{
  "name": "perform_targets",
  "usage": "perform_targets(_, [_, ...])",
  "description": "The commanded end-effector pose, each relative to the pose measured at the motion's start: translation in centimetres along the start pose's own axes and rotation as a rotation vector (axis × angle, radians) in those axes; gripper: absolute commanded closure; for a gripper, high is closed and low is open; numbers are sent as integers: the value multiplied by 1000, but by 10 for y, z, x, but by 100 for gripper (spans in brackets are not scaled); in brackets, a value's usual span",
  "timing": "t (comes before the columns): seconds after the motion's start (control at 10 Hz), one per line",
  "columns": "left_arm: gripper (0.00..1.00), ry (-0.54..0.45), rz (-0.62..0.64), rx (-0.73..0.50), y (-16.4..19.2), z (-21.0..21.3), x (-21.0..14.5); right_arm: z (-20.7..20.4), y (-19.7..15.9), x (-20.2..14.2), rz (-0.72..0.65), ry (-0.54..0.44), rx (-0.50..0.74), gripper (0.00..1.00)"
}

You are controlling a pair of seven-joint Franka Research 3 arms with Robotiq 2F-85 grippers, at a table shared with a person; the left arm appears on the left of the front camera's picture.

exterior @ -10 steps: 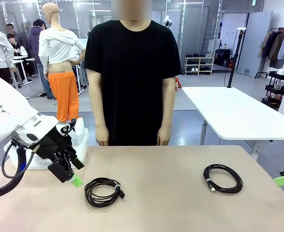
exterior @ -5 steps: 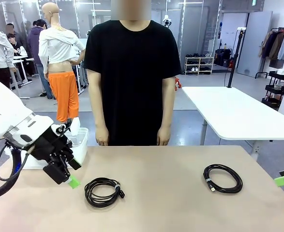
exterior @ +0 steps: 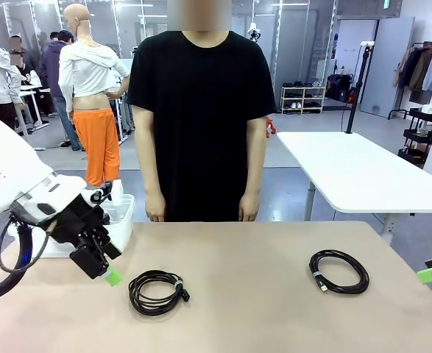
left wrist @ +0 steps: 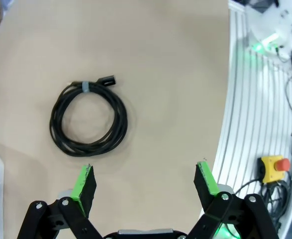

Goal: Organize and store the cables.
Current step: Place the USB Extension Cable into the Organizing box.

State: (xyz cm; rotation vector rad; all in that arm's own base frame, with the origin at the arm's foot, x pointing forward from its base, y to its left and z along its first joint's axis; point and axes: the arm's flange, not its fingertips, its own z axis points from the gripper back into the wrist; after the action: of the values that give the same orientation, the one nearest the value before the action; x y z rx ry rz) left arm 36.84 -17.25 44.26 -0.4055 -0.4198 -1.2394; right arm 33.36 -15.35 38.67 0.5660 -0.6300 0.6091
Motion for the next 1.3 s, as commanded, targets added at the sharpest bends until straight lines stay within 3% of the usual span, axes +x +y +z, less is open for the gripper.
perform_targets(0.0, [0, 80, 160, 35, 3, -3, 32, 0, -1, 1, -4, -12, -13, 0])
perform_targets(0.2, [0, 168, 354, 122, 17, -21, 59, 0, -1, 1, -4, -12, -13, 0])
perform_targets(0.7, [0, 185, 781, 418, 36, -93, 96, 0, -1, 1, -4, -12, -13, 0])
perform_targets(0.9, [0, 202, 1006, 416, 43, -112, 107, 0, -1, 1, -4, -12, -13, 0])
perform_targets(1.1, [0, 191, 1070, 440, 47, -126, 111, 0, -1, 1, -4, -12, -13, 0])
perform_targets(1.2, [0, 173, 1010, 372, 45, -125, 108, 0, -1, 1, -4, -12, -13, 0])
